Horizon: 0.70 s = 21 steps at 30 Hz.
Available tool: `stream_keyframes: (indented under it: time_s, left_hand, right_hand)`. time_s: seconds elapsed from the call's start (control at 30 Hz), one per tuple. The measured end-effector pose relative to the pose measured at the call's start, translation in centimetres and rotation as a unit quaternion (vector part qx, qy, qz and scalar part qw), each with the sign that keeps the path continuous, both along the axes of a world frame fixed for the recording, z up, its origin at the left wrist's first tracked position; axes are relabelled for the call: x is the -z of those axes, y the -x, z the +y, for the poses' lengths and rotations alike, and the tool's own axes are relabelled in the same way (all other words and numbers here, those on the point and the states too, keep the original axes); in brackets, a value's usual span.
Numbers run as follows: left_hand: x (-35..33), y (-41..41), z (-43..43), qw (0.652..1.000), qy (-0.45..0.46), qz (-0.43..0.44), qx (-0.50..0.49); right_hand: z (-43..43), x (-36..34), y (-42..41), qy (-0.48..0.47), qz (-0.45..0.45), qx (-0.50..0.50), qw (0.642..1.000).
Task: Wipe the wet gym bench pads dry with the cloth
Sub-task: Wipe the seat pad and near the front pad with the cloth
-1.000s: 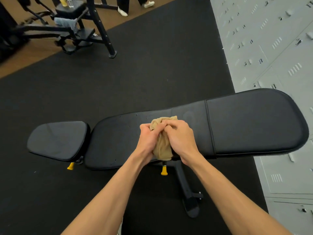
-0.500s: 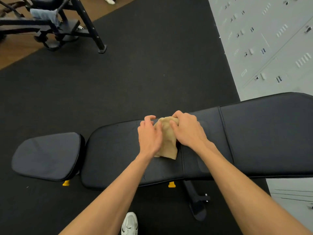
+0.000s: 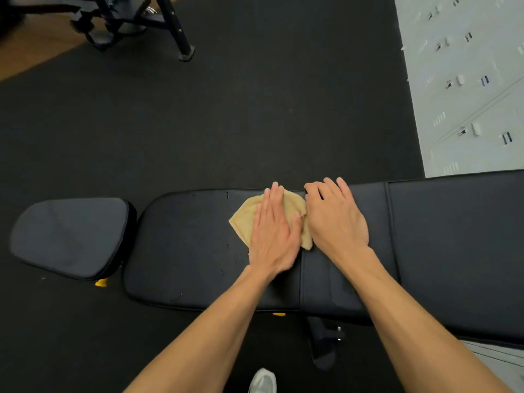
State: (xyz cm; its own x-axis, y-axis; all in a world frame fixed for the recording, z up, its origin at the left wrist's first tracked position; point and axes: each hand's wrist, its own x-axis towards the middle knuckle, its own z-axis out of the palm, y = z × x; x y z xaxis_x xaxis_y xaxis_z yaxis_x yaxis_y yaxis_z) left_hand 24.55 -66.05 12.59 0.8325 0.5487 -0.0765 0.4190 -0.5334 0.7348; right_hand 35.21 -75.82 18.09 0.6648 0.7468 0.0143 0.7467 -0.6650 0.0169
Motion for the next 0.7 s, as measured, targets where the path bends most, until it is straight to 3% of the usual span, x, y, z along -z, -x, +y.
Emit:
stream_keyframes:
  time_s: [0.2, 0.33, 0.5, 0.7]
  left_hand:
    - [-0.6, 2.1, -1.7, 0.999, 0.032, 0.016, 0.028]
    - [-0.6, 1.5, -0.4, 0.992, 0.126, -0.001, -0.002]
    - [0.4, -1.7, 2.4, 0.998, 0.054, 0.004, -0.008]
    - [-0.7, 3.2, 0.0, 0.999, 0.028, 0.007, 0.04]
  right_hand:
    - [0.6, -0.4, 0.7, 0.014, 0.001, 0.017, 1.0]
    - [0.6, -0.3, 0.7, 0.02, 0.003, 0.016, 1.0]
    - [0.4, 0.3, 0.6, 0.025, -0.025, 0.0, 0.999]
    - [0.9, -0.5, 0.9, 0.028, -0.014, 0.015, 0.999]
